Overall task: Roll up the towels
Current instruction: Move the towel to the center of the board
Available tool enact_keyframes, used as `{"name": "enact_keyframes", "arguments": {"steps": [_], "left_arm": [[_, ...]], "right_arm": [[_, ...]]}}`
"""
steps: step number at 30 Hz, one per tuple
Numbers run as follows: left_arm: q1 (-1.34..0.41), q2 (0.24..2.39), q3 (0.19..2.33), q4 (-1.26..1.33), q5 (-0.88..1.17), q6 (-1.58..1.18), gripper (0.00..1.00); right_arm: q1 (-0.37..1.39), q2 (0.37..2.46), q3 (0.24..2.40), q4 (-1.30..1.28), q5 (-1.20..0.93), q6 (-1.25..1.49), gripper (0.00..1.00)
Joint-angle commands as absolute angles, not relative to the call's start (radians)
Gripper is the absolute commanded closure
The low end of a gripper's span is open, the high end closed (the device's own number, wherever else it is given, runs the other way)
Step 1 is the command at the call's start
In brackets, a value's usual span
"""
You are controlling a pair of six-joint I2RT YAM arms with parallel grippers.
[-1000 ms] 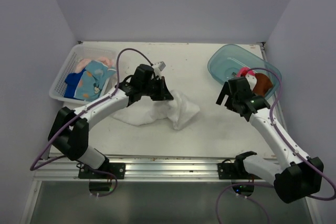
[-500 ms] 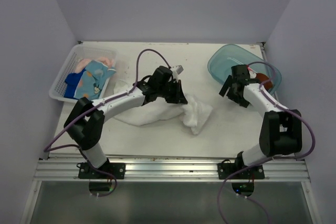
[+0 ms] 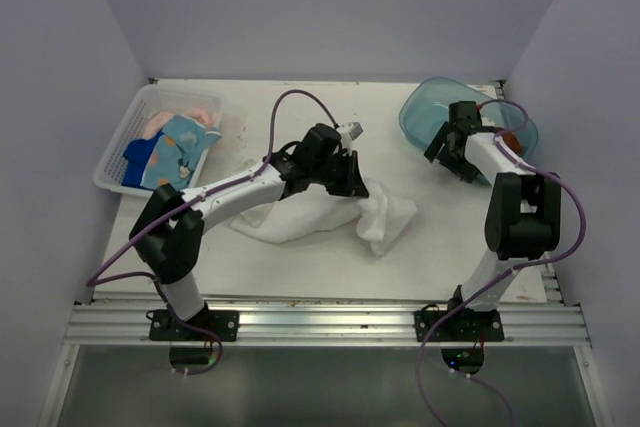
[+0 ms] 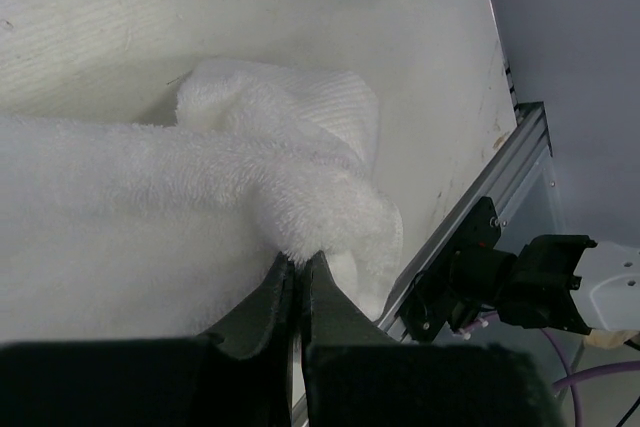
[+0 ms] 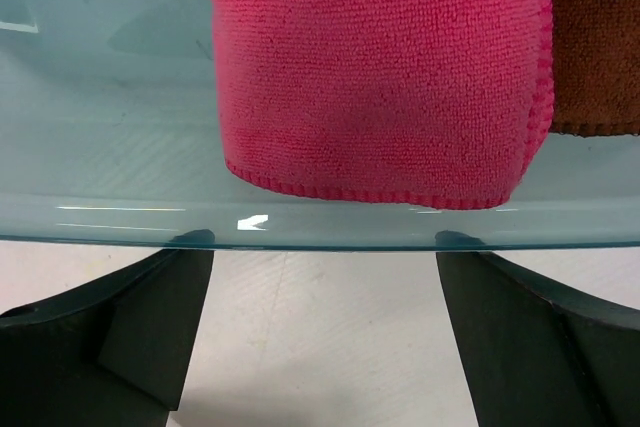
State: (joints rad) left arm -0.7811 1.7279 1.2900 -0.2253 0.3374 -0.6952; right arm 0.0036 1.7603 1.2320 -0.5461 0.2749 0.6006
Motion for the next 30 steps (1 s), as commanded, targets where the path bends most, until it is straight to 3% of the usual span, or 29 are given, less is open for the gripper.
{"name": "enact_keyframes", "arguments": {"steps": [1,13,21,23,25,27,30], "left_arm": [[-0.788,1.752,1.341,-0.207,0.365,-0.690,1.00],[-0.787,1.839,1.431,-0.268,0.351,-0.655,1.00],[-0.790,1.917,1.515,-0.293,0.393,-0.598,1.00],[-0.799,1.951,1.574,-0.336,0.423,-0.574,0.51],[-0.805,1.938,1.618,-0.411,0.393,-0.529,0.14],[-0.792,1.872,1.621,-0.465,0.289,-0.491,0.11],[-0.697,1.737,1.524,-0.494,0.239,-0.503,0.24]], "right_arm": [[-0.026,1.802,1.301,-0.509,0.299,0.617,0.04],[-0.023,1.777,1.330,-0.505,0.154,0.638,0.04],[-0.014,1.432,1.151,-0.558,0.087,0.611,0.02],[-0.014,1.320,1.103,-0.566,0.103,0.603,0.02],[-0.014,1.241,1.071,-0.610,0.109,0.581,0.02],[-0.012,1.201,1.051,-0.675,0.092,0.560,0.01],[0.020,1.120,0.948,-0.707,0.045,0.537,0.02]]}}
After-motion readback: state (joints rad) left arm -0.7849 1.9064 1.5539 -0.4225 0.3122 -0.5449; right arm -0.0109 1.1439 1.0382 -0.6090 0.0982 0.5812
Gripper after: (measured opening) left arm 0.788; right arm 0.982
